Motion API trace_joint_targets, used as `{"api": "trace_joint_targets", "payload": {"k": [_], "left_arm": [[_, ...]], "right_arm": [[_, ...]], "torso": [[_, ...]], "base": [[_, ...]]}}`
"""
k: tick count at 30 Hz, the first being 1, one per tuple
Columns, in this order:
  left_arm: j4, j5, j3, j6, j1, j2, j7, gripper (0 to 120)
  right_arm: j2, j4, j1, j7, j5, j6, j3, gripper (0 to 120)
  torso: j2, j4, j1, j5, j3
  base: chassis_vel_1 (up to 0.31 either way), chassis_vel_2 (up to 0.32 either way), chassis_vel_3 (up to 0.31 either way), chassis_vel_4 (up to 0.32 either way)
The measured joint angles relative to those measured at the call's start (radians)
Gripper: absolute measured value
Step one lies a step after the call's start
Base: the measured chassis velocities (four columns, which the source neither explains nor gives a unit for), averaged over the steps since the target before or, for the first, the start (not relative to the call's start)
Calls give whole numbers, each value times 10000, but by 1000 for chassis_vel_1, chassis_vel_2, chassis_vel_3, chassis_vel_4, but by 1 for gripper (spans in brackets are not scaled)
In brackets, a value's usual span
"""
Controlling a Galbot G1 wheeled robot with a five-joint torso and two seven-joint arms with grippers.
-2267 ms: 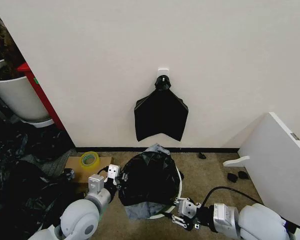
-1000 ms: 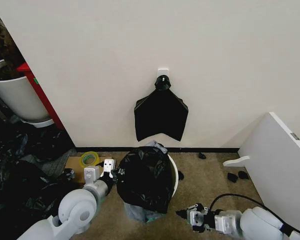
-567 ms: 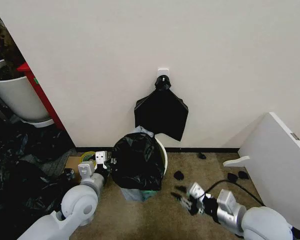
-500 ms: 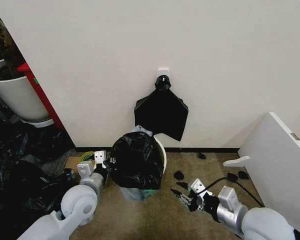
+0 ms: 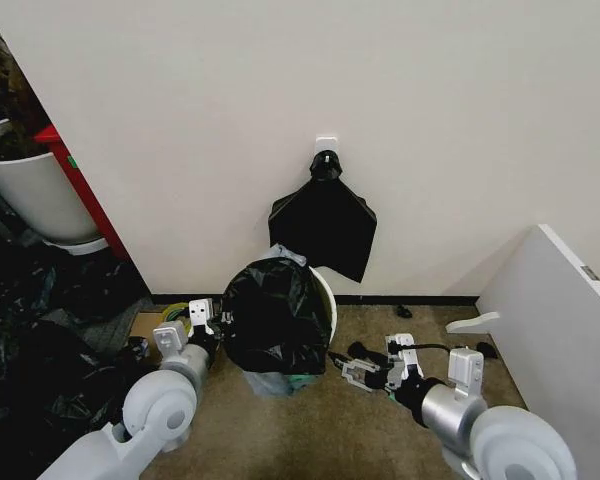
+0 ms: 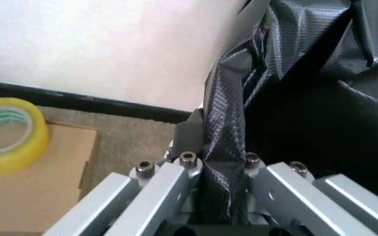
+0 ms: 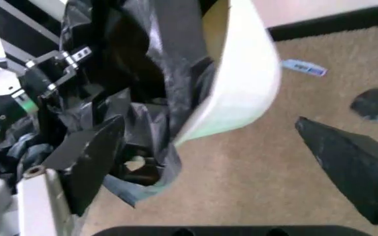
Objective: Place the garbage bag over the trash bin.
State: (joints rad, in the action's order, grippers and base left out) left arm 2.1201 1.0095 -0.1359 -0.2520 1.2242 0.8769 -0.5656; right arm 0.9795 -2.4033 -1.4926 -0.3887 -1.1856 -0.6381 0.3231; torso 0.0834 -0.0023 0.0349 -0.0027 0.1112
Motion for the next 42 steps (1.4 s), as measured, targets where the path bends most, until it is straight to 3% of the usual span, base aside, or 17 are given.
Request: {"api": "trace_joint_targets", "payload": {"k": [6, 9, 12, 15, 21, 28, 42], "left_arm": [[178, -14, 48, -100, 36, 1, 27, 1], [248, -26, 42, -136, 118, -11, 63, 1], [255, -32, 29, -140, 151, -11, 81, 1], [256, -48, 15, -145, 185, -8, 122, 1], [248, -69, 30, -154, 185, 8, 133, 1], [158, -88, 56, -157, 139, 20, 142, 1], [279, 59, -88, -155, 280, -50, 348, 1]], "right_arm": [[265, 130, -46, 298, 195, -163, -193, 86], [292, 184, -81, 459, 290, -242, -244, 70], [297, 193, -109, 488, 328, -264, -253, 64], [313, 198, -152, 559, 441, -295, -272, 47], [343, 229, -147, 553, 520, -295, -284, 32], [270, 227, -171, 525, 602, -295, -243, 1], [312, 934, -25, 601, 1566, 9, -82, 0]], "torso": [[0, 0, 0, 1, 0], [0, 0, 0, 0, 0], [0, 0, 0, 1, 0], [0, 0, 0, 1, 0], [0, 0, 0, 2, 0], [0, 0, 0, 2, 0], [0, -1, 0, 2, -1]], "base": [[0, 0, 0, 0], [0, 0, 0, 0], [0, 0, 0, 0], [0, 0, 0, 0], [0, 0, 0, 0], [0, 0, 0, 0], [0, 0, 0, 0]]}}
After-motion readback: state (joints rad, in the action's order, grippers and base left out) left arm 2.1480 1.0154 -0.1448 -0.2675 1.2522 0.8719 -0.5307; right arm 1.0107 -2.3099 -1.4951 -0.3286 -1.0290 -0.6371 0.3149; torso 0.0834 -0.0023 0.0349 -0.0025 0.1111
